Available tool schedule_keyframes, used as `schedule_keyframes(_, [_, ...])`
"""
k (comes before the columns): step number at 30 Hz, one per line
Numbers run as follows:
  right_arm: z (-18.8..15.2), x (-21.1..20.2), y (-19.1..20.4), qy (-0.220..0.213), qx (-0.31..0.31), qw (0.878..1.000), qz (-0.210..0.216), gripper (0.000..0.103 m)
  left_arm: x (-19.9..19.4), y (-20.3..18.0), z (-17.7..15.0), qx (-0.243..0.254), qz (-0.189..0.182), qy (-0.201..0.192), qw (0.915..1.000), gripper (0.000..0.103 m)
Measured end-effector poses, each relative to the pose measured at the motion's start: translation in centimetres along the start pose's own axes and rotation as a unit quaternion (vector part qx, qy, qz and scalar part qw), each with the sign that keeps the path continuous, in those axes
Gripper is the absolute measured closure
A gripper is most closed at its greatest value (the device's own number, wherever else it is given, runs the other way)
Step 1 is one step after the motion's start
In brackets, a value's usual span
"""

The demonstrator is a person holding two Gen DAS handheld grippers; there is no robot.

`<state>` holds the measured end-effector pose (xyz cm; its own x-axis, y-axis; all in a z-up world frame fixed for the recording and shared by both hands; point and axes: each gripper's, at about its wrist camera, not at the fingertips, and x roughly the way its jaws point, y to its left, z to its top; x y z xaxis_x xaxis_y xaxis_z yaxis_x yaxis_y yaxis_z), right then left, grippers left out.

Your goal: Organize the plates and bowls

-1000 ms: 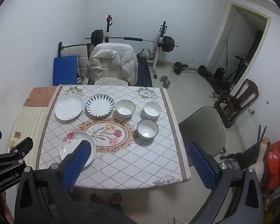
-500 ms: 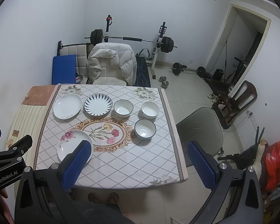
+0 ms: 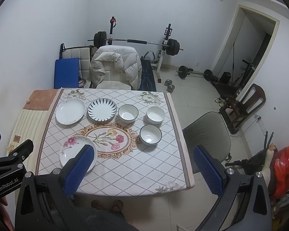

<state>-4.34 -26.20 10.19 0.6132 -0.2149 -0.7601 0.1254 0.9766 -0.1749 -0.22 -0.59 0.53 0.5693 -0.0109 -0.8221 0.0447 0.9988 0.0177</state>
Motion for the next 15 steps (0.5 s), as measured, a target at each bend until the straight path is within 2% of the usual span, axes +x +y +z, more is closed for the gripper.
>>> schedule_keyframes(15, [0.28,0.41,0.17,-0.001,0.003,1.0,-0.002,0.0,-0.06,-0.36,-0.06,0.001,0.0,-0.004,1.0,0.0])
